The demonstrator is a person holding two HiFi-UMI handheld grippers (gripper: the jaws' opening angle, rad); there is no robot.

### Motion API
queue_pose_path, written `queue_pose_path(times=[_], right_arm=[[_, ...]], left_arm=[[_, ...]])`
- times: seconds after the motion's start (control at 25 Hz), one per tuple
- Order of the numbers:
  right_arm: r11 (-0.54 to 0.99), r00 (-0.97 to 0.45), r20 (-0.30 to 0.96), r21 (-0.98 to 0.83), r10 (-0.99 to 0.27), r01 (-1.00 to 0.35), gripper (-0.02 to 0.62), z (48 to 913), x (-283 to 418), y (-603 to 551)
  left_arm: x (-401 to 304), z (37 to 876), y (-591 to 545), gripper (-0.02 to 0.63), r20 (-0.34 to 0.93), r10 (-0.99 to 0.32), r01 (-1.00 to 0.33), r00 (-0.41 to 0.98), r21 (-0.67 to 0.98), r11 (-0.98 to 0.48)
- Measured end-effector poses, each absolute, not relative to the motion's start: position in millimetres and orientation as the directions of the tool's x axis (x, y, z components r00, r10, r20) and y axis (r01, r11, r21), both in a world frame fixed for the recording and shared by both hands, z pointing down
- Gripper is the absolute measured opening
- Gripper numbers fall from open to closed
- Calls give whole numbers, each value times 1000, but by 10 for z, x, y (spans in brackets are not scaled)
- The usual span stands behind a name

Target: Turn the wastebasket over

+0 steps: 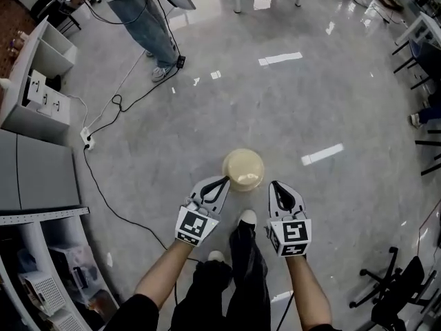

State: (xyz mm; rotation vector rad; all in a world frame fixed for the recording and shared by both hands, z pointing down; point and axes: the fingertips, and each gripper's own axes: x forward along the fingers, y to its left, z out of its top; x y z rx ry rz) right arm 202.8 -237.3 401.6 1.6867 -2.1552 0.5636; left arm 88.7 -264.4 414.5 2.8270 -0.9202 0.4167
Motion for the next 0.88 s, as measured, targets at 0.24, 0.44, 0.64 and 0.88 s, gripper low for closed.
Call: queue_pose_path(times=[0.24, 0.44, 0.64, 0.88], right_arm=[[222, -235, 474, -83, -849, -971, 11, 5083, 1993, -2500], [236, -235, 450, -55, -862, -970, 11, 5916, 2077, -2642], [246, -236, 425, -30, -874, -969, 11, 6583, 2170, -2813], [226, -214, 418, -21, -883, -974, 11, 7294, 2203, -2876]], left_arm=[[847, 5227, -2765, 8, 288, -561, -593, 776, 29, -805], [924, 6119, -2889, 8, 271, -566, -589, 779, 6, -808], [997, 6763, -3075, 8, 245, -604, -629, 758, 31, -777], [935, 7484, -3131, 8, 274, -638, -672, 720, 41, -740]])
